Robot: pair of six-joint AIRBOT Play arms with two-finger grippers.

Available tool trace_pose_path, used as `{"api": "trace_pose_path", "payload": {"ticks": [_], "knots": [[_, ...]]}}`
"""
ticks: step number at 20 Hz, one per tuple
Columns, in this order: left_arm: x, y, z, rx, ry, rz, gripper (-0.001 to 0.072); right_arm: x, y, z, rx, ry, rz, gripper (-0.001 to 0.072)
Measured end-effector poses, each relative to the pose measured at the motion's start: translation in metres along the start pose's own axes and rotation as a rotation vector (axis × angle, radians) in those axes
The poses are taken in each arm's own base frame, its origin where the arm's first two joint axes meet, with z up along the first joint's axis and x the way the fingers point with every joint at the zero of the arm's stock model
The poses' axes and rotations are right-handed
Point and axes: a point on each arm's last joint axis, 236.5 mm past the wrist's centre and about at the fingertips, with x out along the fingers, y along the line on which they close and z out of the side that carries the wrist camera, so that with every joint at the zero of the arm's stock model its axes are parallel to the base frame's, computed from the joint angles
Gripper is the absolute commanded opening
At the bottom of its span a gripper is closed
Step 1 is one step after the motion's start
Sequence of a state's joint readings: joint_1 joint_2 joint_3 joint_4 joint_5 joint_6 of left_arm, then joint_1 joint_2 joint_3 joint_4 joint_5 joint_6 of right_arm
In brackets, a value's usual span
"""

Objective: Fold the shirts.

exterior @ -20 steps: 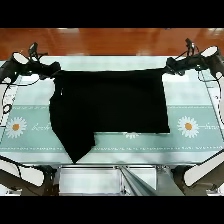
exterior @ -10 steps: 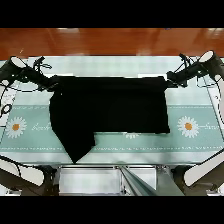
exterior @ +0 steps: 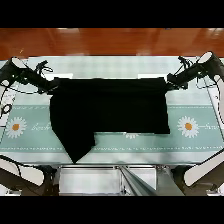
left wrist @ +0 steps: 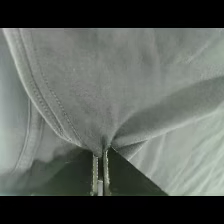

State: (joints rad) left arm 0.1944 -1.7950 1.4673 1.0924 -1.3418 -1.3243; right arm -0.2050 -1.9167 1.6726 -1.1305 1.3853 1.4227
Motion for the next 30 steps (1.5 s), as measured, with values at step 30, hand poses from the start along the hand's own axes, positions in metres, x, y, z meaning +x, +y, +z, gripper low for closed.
{"api": "trace_pose_path", "payload": {"ticks": [30], "knots": [[0.016,0.022,-0.223,-0.549,-0.126,-0.195,0.0503,-0.066,0.040,-0.157,0.205,-0.360,0.372,0.0410]]}}
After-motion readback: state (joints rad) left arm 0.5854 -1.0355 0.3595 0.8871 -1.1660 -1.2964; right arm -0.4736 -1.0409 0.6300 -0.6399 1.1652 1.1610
